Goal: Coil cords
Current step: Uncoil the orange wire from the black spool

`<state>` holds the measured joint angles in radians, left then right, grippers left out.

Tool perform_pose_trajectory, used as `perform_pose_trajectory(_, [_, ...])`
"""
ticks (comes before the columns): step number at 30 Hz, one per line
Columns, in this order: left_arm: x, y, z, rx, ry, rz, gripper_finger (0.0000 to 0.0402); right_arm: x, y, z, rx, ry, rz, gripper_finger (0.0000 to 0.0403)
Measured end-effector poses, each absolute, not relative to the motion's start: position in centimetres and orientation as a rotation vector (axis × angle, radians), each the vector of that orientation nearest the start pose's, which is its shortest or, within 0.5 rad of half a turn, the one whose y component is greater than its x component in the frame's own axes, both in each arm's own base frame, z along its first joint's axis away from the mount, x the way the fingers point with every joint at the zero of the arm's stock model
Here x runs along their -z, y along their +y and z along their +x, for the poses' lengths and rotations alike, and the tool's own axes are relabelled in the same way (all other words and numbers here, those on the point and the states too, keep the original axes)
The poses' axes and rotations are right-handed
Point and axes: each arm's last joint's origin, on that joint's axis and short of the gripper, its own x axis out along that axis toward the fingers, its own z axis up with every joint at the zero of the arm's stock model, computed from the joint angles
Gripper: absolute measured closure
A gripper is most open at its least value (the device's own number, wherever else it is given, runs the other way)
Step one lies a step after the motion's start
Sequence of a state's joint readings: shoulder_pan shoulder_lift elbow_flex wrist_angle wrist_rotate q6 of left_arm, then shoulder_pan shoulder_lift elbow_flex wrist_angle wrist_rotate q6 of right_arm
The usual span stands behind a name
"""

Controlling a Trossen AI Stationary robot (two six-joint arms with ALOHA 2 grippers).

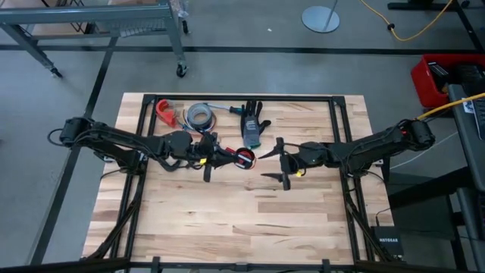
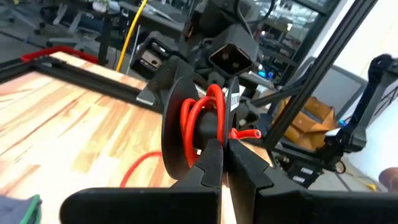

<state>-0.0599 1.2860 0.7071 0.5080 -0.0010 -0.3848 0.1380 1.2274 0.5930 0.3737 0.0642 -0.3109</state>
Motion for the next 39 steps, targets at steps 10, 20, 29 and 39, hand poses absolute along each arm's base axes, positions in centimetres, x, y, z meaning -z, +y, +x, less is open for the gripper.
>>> perform_pose_trajectory(10, [-26.9, -2.2, 28.3, 0.073, 0.020, -0.393, 0.0401, -23.0, 3.3, 25.5, -0.092, 0.253, -0.348, 0.0127])
perform_pose_trajectory(20, [-27.0, -3.0, 28.2, 0.053, 0.012, -0.388, 0.0401, -23.5, 3.3, 25.7, -0.083, 0.197, -0.342, 0.0127])
perform_pose_trajectory(29, [-27.3, -3.0, 28.2, 0.060, -0.022, -0.369, 0.0401, -23.5, 3.4, 25.6, -0.102, 0.195, -0.340, 0.0172])
perform_pose_trajectory(39, [-27.4, -3.0, 28.2, 0.062, -0.033, -0.370, 0.0401, -23.7, 3.5, 25.7, -0.145, 0.165, -0.328, 0.0280])
